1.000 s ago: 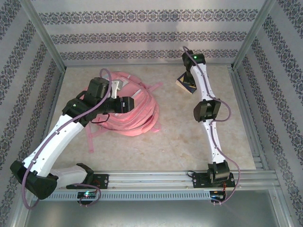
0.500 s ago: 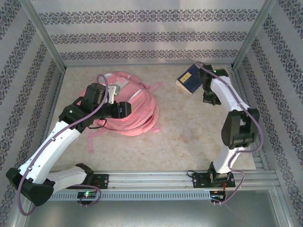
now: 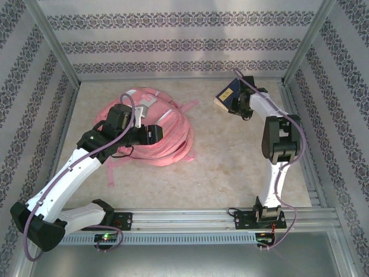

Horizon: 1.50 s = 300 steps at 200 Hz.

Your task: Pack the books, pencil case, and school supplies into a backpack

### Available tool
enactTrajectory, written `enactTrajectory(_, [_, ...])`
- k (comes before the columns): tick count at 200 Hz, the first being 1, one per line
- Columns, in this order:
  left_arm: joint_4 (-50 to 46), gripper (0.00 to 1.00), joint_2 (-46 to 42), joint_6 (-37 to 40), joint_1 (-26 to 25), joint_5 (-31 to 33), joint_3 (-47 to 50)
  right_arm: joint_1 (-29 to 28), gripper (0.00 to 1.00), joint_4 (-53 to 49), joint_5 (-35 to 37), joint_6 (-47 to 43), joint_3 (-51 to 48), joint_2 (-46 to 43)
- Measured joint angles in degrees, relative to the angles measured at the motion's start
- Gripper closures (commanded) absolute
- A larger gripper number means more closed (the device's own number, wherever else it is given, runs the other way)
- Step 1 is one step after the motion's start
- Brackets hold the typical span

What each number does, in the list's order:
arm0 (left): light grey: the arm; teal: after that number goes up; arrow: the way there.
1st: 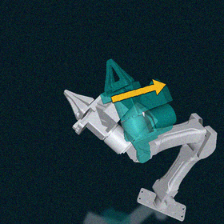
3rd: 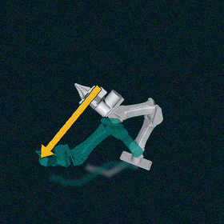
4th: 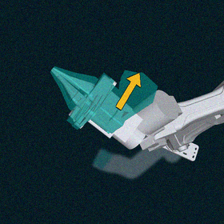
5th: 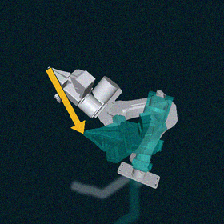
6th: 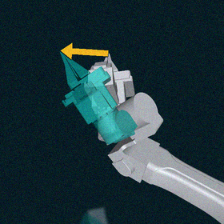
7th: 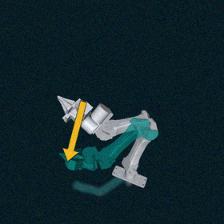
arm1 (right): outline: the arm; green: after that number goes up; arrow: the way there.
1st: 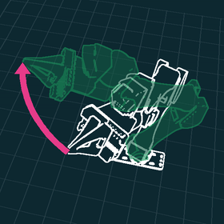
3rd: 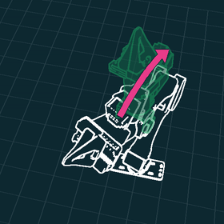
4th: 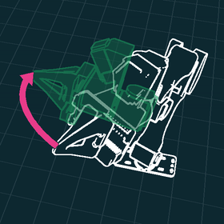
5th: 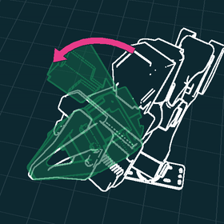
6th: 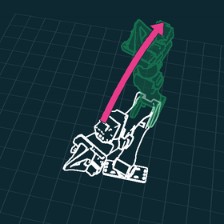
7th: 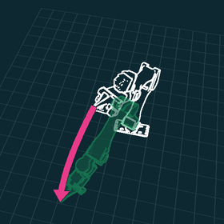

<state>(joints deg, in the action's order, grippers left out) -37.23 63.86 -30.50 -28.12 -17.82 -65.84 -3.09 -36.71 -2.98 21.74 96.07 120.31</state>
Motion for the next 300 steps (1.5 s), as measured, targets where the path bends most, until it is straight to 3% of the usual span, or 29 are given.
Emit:
enactTrajectory(46, [0.52,0.37,4.13,0.00,0.00,-0.04,-0.04,0.85,0.53,-3.32,1.81,-2.54,14.51,9.18])
enactTrajectory(122, [0.72,0.37,7.65,0.00,0.00,-1.68,-0.09,1.33,0.50,-10.82,4.94,-4.79,29.94,21.64])
enactTrajectory(223, [4.98,0.37,8.11,0.00,0.00,-4.11,2.89,-0.11,0.50,-18.64,8.15,-7.19,29.27,21.88])
enactTrajectory(300, [6.51,0.36,4.22,0.04,0.00,-4.44,5.42,-2.93,0.51,-21.51,10.67,-8.20,11.30,10.86])
